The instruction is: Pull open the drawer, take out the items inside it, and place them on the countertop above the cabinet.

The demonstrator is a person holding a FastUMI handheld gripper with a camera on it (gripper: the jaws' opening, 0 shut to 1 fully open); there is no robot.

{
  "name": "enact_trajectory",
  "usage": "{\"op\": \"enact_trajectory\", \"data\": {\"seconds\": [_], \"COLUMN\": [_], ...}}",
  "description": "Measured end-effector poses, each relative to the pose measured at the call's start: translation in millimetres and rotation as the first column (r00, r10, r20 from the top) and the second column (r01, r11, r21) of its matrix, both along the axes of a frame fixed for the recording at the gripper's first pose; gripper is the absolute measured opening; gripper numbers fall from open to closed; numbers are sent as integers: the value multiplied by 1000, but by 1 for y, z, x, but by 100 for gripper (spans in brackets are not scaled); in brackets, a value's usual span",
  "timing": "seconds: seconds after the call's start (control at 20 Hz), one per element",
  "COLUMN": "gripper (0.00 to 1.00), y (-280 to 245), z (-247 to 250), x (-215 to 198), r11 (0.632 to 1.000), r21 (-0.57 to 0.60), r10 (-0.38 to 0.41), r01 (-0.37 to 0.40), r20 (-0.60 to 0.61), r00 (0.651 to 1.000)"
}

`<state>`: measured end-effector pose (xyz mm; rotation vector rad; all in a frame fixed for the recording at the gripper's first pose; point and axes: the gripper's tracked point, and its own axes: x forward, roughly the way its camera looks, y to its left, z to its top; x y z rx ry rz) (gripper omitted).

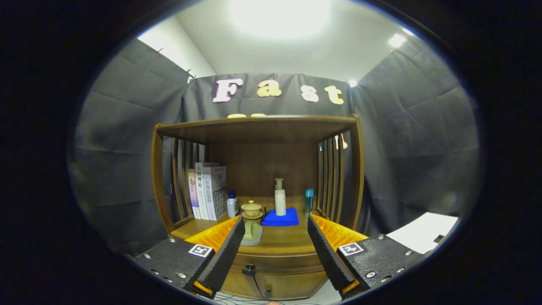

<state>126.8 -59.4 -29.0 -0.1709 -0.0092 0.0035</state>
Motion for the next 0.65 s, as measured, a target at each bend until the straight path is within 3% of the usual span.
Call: {"op": "enact_trajectory", "data": {"seconds": [0.25,0.65], "gripper": [93,93], "y": [30,26], "z": [7,16], "x": [-21,-33], "r11": [997,996], "r21": [-72,-86], "r10": [33,11], "r01": [-34,-10], "r20": [-8,12], "r00": [999,1000]}}
